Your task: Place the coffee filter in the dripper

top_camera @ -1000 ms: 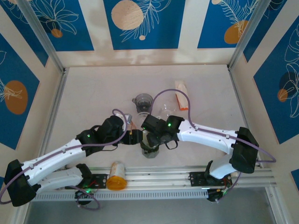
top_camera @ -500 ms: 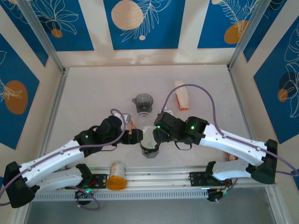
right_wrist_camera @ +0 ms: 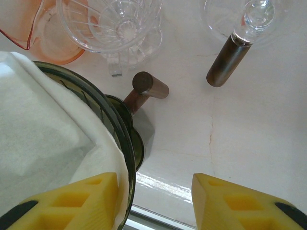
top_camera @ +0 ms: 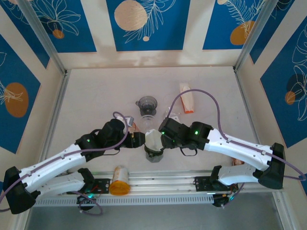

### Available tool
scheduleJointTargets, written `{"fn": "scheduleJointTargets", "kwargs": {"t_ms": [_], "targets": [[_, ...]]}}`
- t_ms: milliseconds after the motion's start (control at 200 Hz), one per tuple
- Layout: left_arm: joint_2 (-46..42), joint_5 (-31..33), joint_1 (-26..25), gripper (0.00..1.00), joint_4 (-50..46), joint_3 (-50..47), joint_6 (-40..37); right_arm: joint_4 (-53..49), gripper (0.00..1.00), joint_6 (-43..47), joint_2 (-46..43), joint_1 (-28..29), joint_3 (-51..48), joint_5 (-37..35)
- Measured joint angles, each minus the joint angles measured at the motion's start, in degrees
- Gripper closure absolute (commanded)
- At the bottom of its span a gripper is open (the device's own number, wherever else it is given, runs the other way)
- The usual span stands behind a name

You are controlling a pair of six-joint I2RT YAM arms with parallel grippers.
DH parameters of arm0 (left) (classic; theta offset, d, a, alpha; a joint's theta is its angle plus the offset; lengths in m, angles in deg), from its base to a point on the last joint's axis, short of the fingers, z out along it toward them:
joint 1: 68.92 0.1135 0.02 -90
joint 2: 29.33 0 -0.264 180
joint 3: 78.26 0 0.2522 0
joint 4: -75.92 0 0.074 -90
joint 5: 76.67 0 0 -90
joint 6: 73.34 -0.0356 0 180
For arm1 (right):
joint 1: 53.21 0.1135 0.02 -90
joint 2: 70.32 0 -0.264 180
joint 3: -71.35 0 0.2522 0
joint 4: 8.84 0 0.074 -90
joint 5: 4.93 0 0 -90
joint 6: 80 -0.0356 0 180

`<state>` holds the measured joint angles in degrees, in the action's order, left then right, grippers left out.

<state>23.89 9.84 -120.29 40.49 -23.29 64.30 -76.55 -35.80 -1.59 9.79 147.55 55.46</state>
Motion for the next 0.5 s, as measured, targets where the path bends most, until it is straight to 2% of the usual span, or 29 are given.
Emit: {"fn": "scheduleJointTargets", "kwargs": {"t_ms": [165,290,340,500], "targets": [[-2.2,-0.1,0.0,0.06,0.6,0.0,-0.3,0.3,0.54,0.0,0.0,0.0,0.0,0.0],[-2.2,-1.4,0.0,0.04,2.7,0.5,-0.9,0.4,0.54,0.0,0.2,0.0,0.0,0.0],[-1.6,-2.2,0.0,0.08,3.5,0.8,-1.1,0.4,0.54,0.0,0.2,0.0,0.0,0.0],[1.9,-4.1,0.0,0.33,4.9,1.0,-1.4,0.6,0.54,0.0,0.6,0.1,0.0,0.0]]}}
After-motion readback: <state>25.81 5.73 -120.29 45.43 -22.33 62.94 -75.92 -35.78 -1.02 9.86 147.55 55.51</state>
